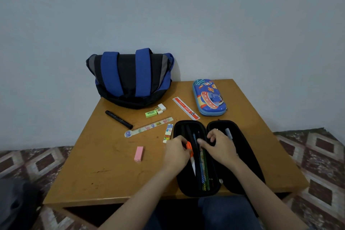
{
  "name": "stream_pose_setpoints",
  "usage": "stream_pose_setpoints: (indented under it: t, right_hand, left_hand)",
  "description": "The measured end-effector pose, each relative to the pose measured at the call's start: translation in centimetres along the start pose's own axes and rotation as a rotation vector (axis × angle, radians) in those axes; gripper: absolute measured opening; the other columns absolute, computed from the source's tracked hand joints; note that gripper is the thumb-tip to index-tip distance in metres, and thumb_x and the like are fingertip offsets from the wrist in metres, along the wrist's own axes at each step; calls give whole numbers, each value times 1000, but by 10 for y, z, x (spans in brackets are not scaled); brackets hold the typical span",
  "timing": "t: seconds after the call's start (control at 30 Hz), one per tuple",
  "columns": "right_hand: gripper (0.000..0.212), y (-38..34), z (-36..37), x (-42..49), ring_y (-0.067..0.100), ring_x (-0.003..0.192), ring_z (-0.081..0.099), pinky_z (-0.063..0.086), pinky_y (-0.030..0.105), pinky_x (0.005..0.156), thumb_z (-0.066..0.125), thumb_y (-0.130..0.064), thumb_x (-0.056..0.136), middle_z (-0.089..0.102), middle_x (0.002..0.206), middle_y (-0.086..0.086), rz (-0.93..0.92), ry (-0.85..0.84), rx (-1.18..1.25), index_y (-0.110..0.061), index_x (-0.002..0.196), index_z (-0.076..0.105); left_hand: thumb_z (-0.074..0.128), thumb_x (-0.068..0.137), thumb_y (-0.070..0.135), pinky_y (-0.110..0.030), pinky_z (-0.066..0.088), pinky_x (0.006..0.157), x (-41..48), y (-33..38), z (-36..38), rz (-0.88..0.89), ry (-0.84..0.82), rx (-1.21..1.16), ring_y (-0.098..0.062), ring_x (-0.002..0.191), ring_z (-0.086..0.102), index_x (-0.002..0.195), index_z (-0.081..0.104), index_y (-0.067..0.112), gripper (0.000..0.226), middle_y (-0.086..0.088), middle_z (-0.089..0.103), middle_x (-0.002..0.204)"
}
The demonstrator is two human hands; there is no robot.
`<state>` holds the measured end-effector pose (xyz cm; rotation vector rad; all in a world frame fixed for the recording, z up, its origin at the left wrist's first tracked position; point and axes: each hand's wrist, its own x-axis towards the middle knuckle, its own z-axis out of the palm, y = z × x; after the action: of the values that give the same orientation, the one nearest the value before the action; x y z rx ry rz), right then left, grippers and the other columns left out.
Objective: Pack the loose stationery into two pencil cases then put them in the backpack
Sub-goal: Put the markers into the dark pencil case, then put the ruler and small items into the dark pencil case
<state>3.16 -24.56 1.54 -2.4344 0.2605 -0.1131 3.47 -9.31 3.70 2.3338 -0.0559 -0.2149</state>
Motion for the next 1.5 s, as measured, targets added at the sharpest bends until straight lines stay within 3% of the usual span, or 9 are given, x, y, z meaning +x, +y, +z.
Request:
stream_pose_setpoints:
  t: [0.07, 0.13, 0.43, 0.8, 0.9, 1.0, 1.17, 1.37, 1.5]
  right_hand:
    - [32, 0, -1, 1, 15, 81, 55, 37, 26, 63, 47, -46, 93, 54, 79, -4, 27, -5, 96, -16, 82, 53]
    - [39, 0, -3, 3, 19, 81, 57, 36, 27, 64, 38, -41, 97, 58, 79, 2, 44, -14, 164, -10, 83, 57]
    - [27, 2, 0, 2, 11, 72, 51, 37, 22, 62, 47, -37, 95, 51, 70, -6, 22, 6, 161, -14, 83, 53]
    - [26, 5, 3, 3, 11, 77, 52, 36, 17, 59, 60, -43, 86, 51, 78, -6, -10, 35, 75, -18, 88, 53]
    - [26, 5, 3, 2, 12, 79, 52, 37, 21, 62, 61, -43, 86, 51, 78, -5, -10, 35, 64, -18, 88, 52]
    - [27, 3, 2, 3, 11, 77, 50, 35, 20, 60, 60, -43, 86, 48, 75, -8, 1, 27, 42, -18, 87, 52]
    - [32, -5, 1, 14, 12, 74, 50, 32, 21, 54, 60, -45, 86, 47, 68, -8, 65, -29, -70, -16, 80, 48]
    - [31, -11, -7, 29, 17, 72, 55, 47, 35, 79, 64, -34, 85, 53, 63, -3, 88, -18, -4, -15, 64, 51]
    - [21, -30, -9, 36, 15, 66, 54, 43, 27, 63, 64, -23, 87, 52, 60, -5, 18, 86, 76, -11, 71, 57]
  left_hand:
    - [56, 93, 16, -25, 56, 65, -3, 5, 0, -53, -37, -69, -12, 66, 63, 90, 62, 13, 7, -1, 64, 79]
    - [57, 93, 22, -24, 54, 65, -7, 7, 1, -77, -96, -105, -13, 64, 63, 87, 64, 11, 14, -2, 63, 74]
    - [65, 86, 20, -22, 51, 65, -13, 4, 8, -125, -104, -73, -19, 84, 65, 69, 54, 21, 20, -4, 63, 91]
    - [67, 84, 20, -34, 56, 78, -15, 1, 11, -72, -112, -226, -20, 86, 65, 92, 54, 27, 16, -2, 65, 95]
    - [65, 86, 18, -26, 53, 76, -13, 1, 10, -46, -116, -183, -15, 86, 62, 124, 51, 25, 41, -1, 64, 101]
    - [58, 88, 8, -20, 49, 70, -13, 3, 11, -23, -66, -57, -11, 82, 59, 143, 30, 25, 64, -1, 63, 95]
    - [60, 85, 4, -32, 55, 79, -8, 5, 11, 39, -9, 108, -19, 93, 63, 140, 32, 21, 64, -6, 64, 101]
    - [64, 87, 23, -23, 52, 83, 3, -25, -28, 50, 171, 24, -8, 98, 58, 127, 50, 23, 43, 4, 58, 115]
    - [56, 91, 31, -29, 49, 93, 10, -84, -68, -82, 373, 150, -16, 116, 52, 132, 49, 17, 44, -3, 49, 135]
